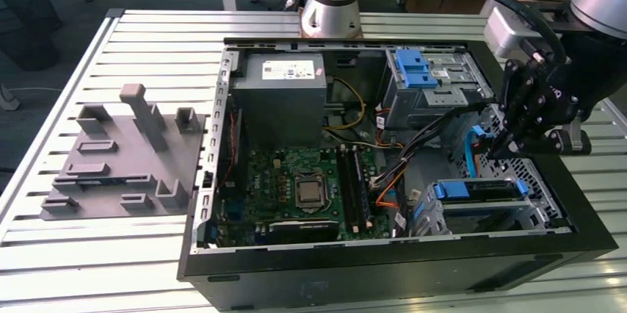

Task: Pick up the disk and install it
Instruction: 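Insert the first disk wire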

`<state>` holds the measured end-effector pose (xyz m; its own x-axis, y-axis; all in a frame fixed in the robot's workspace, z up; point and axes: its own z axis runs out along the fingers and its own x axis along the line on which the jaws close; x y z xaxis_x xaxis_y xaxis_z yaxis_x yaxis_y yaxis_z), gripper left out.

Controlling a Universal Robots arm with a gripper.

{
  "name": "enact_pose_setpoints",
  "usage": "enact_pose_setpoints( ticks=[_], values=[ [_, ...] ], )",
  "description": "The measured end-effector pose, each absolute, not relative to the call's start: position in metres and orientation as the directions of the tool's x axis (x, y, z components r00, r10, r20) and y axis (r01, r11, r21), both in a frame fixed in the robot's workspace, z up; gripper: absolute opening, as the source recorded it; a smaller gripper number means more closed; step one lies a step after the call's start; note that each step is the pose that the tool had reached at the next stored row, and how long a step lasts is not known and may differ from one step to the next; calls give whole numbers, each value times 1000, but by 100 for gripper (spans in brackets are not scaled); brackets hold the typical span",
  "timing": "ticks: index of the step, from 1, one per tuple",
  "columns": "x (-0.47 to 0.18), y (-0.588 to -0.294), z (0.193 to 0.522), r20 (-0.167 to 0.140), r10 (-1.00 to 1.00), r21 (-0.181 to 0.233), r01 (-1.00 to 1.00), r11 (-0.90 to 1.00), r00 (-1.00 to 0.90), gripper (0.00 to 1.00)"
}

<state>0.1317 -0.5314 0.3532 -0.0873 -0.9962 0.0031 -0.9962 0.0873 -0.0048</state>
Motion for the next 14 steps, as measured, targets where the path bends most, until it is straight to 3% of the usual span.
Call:
enact_pose_setpoints(
  ticks=[14],
  values=[
    [132, -544, 346, 3, -996, -4, -996, 92, -92, 16]
  ],
)
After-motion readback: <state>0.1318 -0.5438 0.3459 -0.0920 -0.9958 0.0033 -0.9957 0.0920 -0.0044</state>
